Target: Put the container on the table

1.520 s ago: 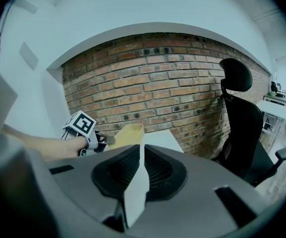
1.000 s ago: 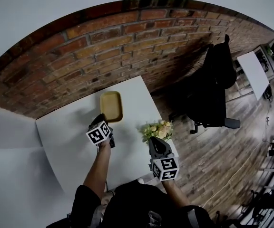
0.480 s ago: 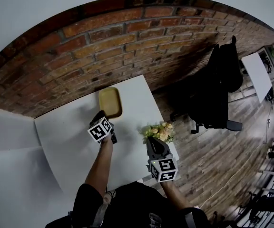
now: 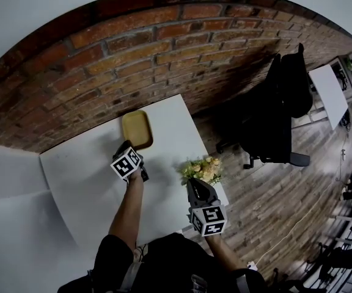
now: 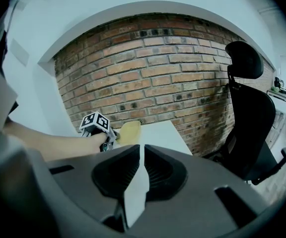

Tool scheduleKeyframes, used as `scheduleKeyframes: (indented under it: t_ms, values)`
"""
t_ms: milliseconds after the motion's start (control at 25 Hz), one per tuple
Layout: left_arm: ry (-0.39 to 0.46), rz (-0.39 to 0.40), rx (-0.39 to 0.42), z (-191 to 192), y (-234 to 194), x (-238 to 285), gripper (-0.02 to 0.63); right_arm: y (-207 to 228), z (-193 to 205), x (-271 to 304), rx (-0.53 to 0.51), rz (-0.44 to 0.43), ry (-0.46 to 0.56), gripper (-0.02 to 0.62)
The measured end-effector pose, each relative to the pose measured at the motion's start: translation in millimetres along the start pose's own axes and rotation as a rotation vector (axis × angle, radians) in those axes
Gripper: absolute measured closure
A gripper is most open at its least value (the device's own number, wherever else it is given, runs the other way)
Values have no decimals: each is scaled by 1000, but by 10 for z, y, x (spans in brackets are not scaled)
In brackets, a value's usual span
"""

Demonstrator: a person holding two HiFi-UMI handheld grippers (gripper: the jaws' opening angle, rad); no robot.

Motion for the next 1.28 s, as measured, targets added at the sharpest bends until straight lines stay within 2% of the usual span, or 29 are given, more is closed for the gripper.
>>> scheduleKeyframes:
  t_ms: [560,840,1040,1280]
  values:
    - [23,-29,-51,65,98,66,577,-12,167,-58,43,19,-25,571]
    - [32,16,-45,47,177,57,573,-19,224,-83,49,24,-32,571]
    - [39,33,-26,21,201,15,533,-58,233,-90,51,19,-26,571]
    - [67,52,-37,-28,162,-134,525,-79,246,-131,58,19,-18,571]
Point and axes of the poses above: the fingertips, and each gripper's own axes: x forward along the fingers, y to its right, z out of its underside, the point moved 1 cm from there along -x, backward along the fingers, and after that the axes turned 4 degrees about -x, right-handed, at the moved point
